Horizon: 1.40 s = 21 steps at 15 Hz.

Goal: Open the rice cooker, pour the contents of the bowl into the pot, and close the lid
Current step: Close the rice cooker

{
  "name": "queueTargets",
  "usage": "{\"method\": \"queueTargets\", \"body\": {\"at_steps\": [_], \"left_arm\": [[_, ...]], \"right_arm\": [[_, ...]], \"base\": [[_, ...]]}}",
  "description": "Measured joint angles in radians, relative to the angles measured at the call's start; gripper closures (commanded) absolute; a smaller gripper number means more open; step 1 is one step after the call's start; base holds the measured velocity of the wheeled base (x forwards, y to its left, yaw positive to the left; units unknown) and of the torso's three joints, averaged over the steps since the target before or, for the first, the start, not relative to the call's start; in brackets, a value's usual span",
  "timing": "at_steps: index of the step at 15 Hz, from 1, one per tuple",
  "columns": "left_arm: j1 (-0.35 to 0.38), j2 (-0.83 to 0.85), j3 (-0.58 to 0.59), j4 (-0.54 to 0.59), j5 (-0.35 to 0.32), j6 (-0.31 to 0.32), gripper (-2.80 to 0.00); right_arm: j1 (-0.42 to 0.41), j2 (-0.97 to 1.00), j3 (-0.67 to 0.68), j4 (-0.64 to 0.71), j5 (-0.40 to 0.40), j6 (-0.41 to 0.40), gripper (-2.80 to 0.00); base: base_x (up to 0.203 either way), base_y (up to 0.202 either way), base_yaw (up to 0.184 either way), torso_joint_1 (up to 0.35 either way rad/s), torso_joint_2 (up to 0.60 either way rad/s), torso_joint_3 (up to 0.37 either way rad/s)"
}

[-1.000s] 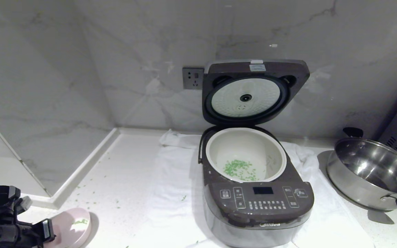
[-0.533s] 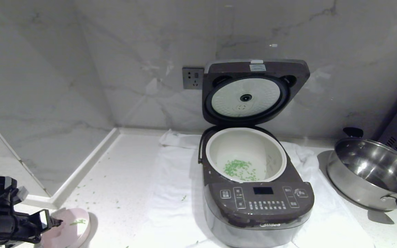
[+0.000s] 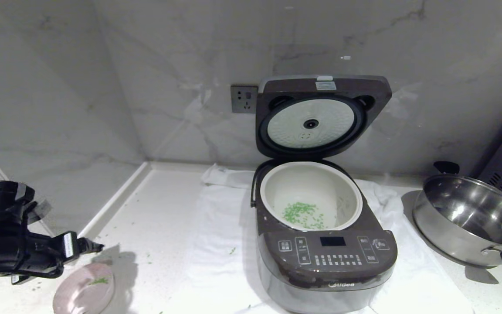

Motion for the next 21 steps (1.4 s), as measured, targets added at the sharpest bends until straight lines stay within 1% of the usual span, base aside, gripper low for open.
{"method": "queueTargets", "body": {"at_steps": [3, 7, 9, 10, 12, 16, 21], "left_arm": [[-0.181, -0.079, -0.067, 0.104, 0.002, -0.054, -2.80], [-0.456, -0.136, -0.212, 0.204, 0.017, -0.143, -2.80], [-0.577, -0.139, -0.293, 0.230, 0.058, -0.182, -2.80], [-0.614, -0.132, -0.321, 0.243, 0.083, -0.192, -2.80], [-0.646, -0.114, -0.352, 0.248, 0.096, -0.196, -2.80], [-0.676, -0.084, -0.390, 0.249, 0.096, -0.201, -2.80], [-0.719, -0.057, -0.431, 0.250, 0.113, -0.203, -2.80]], "right_arm": [[0.000, 0.000, 0.000, 0.000, 0.000, 0.000, 0.00], [0.000, 0.000, 0.000, 0.000, 0.000, 0.000, 0.00], [0.000, 0.000, 0.000, 0.000, 0.000, 0.000, 0.00], [0.000, 0.000, 0.000, 0.000, 0.000, 0.000, 0.00], [0.000, 0.000, 0.000, 0.000, 0.001, 0.000, 0.00], [0.000, 0.000, 0.000, 0.000, 0.000, 0.000, 0.00], [0.000, 0.000, 0.000, 0.000, 0.000, 0.000, 0.00]], "base": [[0.000, 0.000, 0.000, 0.000, 0.00, 0.000], [0.000, 0.000, 0.000, 0.000, 0.00, 0.000], [0.000, 0.000, 0.000, 0.000, 0.00, 0.000], [0.000, 0.000, 0.000, 0.000, 0.00, 0.000], [0.000, 0.000, 0.000, 0.000, 0.00, 0.000], [0.000, 0.000, 0.000, 0.000, 0.00, 0.000], [0.000, 0.000, 0.000, 0.000, 0.00, 0.000]]}}
